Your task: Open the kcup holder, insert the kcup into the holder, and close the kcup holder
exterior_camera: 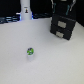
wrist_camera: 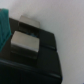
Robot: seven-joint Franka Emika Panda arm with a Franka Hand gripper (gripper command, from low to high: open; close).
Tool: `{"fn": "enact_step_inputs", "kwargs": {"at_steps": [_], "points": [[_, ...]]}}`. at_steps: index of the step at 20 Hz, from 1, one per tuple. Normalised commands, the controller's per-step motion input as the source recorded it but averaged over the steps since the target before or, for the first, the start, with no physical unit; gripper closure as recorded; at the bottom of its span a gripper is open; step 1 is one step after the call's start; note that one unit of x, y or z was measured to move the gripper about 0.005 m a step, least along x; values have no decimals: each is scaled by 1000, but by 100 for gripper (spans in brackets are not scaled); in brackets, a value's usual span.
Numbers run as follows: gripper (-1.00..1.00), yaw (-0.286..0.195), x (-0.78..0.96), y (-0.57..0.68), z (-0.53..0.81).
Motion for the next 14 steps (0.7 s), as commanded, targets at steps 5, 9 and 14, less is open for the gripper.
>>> {"fn": "enact_step_inputs", "kwargs": {"at_steps": [5, 9, 14], "points": [[-100, -157, -361, 594, -266], [-100, -152, -307, 492, -320], [-100, -159, -252, 319, -405]]}}
